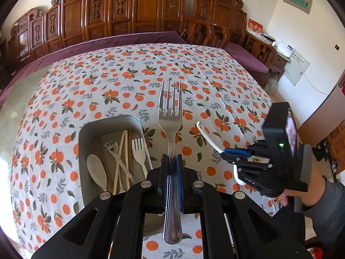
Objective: Organize utensils
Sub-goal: 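Lift the metal fork with the left tool while the right tool lifts the white spoon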
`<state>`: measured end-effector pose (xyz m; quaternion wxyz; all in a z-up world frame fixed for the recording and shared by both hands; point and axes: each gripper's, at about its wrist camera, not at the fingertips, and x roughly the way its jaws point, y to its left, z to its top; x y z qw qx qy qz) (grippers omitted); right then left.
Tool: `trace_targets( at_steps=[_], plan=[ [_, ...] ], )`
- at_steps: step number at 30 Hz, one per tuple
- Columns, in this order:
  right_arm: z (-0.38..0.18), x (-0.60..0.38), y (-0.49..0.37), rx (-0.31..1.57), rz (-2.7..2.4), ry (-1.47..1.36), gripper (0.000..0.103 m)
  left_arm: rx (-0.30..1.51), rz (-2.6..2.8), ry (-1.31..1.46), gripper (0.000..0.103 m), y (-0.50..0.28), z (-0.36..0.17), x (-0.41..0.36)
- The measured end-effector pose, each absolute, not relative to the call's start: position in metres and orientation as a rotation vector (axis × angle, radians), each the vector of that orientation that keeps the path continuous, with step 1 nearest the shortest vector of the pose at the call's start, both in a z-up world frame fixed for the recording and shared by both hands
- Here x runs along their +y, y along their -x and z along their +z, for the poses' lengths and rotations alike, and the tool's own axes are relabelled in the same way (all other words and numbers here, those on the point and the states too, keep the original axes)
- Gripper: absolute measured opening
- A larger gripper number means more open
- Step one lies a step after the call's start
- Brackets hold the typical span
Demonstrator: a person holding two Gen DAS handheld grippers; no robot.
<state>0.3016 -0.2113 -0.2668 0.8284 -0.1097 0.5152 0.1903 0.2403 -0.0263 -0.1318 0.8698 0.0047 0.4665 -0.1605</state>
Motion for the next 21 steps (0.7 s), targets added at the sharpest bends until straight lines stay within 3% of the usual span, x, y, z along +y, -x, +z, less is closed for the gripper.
trace_targets(
  at_steps=[21],
  plan=[
    [-0.212, -0.198, -0.259, 0.962, 0.472, 0.149, 0.011, 1.036, -0.239, 0.003, 0.006, -0.249, -0.164, 0.018]
  ],
)
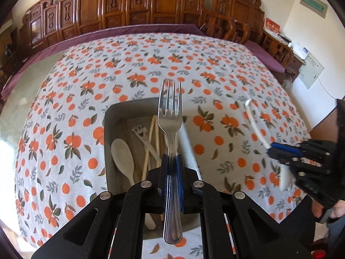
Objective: Organize utensils
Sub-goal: 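Lift the metal fork with the left tool while the right tool lifts the white spoon, then lower the metal fork into the tray and open the left tool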
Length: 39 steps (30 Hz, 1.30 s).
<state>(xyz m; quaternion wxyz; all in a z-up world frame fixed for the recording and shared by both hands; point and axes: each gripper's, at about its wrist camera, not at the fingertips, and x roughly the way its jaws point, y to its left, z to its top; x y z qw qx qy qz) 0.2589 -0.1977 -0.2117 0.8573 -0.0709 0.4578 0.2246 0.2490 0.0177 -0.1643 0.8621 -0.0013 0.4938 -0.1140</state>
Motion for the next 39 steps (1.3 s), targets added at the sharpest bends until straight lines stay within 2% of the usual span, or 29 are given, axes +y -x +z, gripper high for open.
trace_targets(
  at_steps=[9, 21, 32, 36, 39],
  plan=[
    [-0.205, -0.195, -0.256, 0.946, 0.480, 0.140, 0.011, 1.106, -0.195, 0.003, 0.006, -0.266, -0.203, 0.034],
    [-0.204, -0.198, -0.256, 0.953, 0.477, 0.109, 0.011, 1.157, -0.162, 0.004, 0.007, -0.285, -0.229, 0.040],
    [-0.194, -0.163, -0.257, 0.935, 0.531, 0.112, 0.011, 1.087, -0.154, 0.041, 0.009, -0.259, -0.198, 0.059],
    [-0.189, -0.139, -0.259, 0.924, 0.565, 0.119, 0.011, 1.044, -0.144, 0.052, 0.017, -0.241, -0.180, 0.072],
    [-0.185, -0.123, -0.261, 0.917, 0.587, 0.125, 0.011, 1.016, -0.137, 0.074, 0.018, -0.229, -0.169, 0.084]
  ],
)
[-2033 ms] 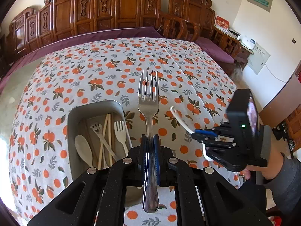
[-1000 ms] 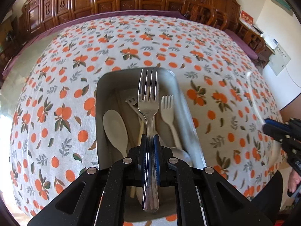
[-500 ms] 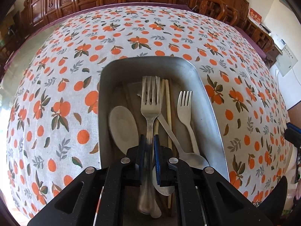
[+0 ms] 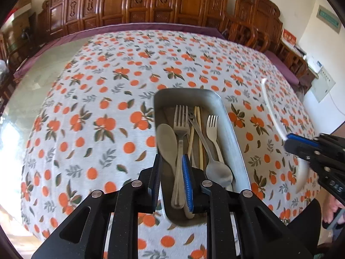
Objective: Organize utensils
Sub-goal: 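Lower the metal fork into the tray and open the left tool, then lower the white plastic spoon into the tray and open the right tool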
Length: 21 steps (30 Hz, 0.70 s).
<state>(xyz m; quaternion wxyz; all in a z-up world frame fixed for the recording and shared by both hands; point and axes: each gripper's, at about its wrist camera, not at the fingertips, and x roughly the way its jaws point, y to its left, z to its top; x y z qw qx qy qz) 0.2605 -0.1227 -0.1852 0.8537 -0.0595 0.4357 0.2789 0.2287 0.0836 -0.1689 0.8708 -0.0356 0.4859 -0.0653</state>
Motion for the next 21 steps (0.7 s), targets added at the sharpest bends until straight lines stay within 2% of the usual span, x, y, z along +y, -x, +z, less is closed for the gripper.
trace_targets(
  at_steps=[2, 4, 8, 13, 21],
  plan=[
    [-0.184, -0.114, -0.262, 0.915, 0.598, 0.127, 0.011, 1.001, -0.132, 0.087, 0.019, -0.223, -0.162, 0.092],
    [-0.182, -0.103, -0.263, 0.912, 0.610, 0.131, 0.011, 0.989, -0.126, 0.094, 0.026, -0.219, -0.158, 0.098],
    [-0.179, -0.083, -0.269, 0.911, 0.630, 0.131, 0.011, 0.963, -0.109, 0.103, 0.030, -0.211, -0.150, 0.111],
    [-0.183, -0.061, -0.278, 0.921, 0.638, 0.127, 0.011, 0.956, -0.097, 0.111, 0.041, -0.207, -0.148, 0.123],
    [-0.203, -0.039, -0.297, 0.957, 0.606, 0.094, 0.011, 0.964, -0.092, 0.108, 0.041, -0.201, -0.150, 0.134]
  ],
)
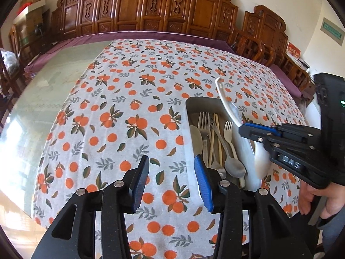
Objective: Organize utensils
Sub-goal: 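Lower the white plastic spoon into the tray and open the right tool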
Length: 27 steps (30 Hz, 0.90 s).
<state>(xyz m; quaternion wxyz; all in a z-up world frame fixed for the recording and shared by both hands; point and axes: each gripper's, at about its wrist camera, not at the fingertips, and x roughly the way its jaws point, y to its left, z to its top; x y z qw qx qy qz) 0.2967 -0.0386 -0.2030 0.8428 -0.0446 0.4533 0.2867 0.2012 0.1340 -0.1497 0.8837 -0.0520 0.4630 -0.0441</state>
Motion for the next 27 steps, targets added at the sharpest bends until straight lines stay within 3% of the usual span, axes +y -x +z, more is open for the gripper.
trace_targets(
  at_steps=[10, 16, 25, 27],
  plan=[
    [-0.242, -0.022, -0.310, 1.058, 0.586, 0.070, 0.011, 0.968, -0.074, 0.110, 0.041, -0.196, -0.150, 0.140],
    [-0.254, -0.023, -0.310, 1.077, 0.570, 0.077, 0.012, 0.960, -0.066, 0.104, 0.047, -0.192, -0.146, 0.141],
    [-0.227, -0.029, -0.291, 0.964, 0.579, 0.120, 0.014, 0.939, -0.055, 0.095, 0.051, -0.184, -0.134, 0.138],
    [-0.217, -0.036, -0.283, 0.938, 0.577, 0.116, 0.018, 0.930, -0.056, 0.092, 0.051, -0.181, -0.130, 0.135]
  ],
)
